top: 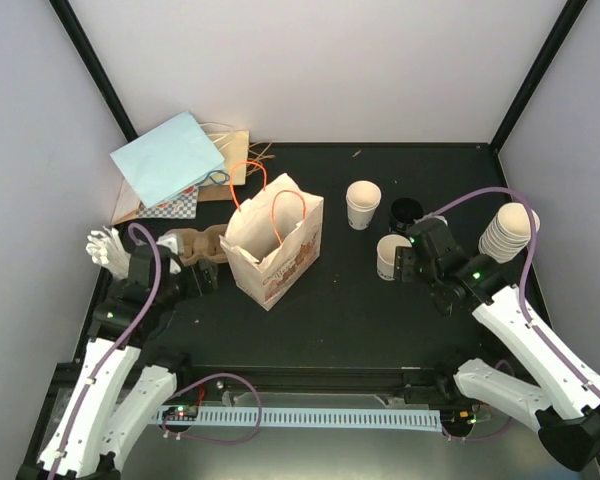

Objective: Pack the takeout coffee

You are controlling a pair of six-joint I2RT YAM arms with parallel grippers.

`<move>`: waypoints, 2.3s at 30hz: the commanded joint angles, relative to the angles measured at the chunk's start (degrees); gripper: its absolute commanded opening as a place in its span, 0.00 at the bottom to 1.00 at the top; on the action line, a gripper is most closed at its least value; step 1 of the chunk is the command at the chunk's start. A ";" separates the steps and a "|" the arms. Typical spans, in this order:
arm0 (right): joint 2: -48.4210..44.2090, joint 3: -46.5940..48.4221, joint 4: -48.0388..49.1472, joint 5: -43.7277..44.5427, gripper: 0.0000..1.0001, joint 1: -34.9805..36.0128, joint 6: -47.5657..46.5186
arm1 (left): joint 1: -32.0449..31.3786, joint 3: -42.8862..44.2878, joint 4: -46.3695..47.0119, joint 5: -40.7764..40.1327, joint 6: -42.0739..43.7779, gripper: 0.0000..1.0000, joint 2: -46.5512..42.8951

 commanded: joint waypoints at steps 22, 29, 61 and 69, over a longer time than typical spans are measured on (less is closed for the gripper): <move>3.06 -0.32 0.23 0.66 0.77 -0.23 9.84 | -6.60 -32.12 34.72 22.89 -27.20 0.02 0.96; 4.25 0.64 -0.47 1.52 0.77 -0.23 9.66 | -16.36 -35.25 45.00 13.32 -35.60 0.01 4.72; 7.10 1.49 -9.92 5.97 0.76 -0.54 16.40 | -16.49 -18.18 47.06 5.20 -22.23 0.06 22.18; 6.76 1.31 -13.57 11.53 0.76 -0.94 20.03 | -16.43 -16.96 32.72 7.24 -14.25 0.26 9.89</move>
